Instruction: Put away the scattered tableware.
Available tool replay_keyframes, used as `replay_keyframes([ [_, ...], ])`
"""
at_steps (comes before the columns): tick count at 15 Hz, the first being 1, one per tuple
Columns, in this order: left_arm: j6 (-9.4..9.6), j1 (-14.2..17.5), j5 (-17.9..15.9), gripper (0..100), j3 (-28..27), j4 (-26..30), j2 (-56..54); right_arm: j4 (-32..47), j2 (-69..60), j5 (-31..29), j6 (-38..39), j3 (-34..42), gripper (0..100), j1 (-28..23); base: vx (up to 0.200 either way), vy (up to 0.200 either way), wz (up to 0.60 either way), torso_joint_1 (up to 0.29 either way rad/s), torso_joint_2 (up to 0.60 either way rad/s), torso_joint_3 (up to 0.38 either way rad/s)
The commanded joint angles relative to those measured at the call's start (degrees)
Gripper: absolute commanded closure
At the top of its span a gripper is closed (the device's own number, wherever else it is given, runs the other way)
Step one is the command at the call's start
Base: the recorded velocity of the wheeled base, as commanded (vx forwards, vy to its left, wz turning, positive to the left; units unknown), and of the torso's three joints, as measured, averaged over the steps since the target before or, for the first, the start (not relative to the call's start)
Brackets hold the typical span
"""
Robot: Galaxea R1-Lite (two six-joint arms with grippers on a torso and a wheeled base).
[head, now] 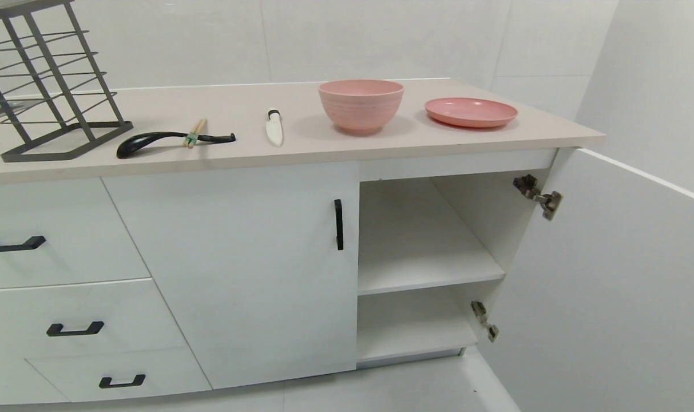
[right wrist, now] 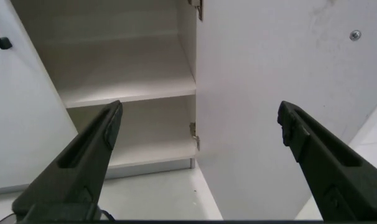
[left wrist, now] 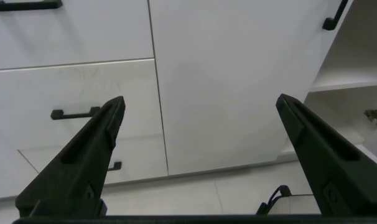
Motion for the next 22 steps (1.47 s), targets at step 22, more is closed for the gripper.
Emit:
replay_keyframes([
  [22,-0.05,0.0,-0.1,0,0.0,-0.1,0.2,0.0,0.0,0.0,0.2,0.0,0,0.0,0.027,0.0,0.0,0.214,-0.39,-0.173],
])
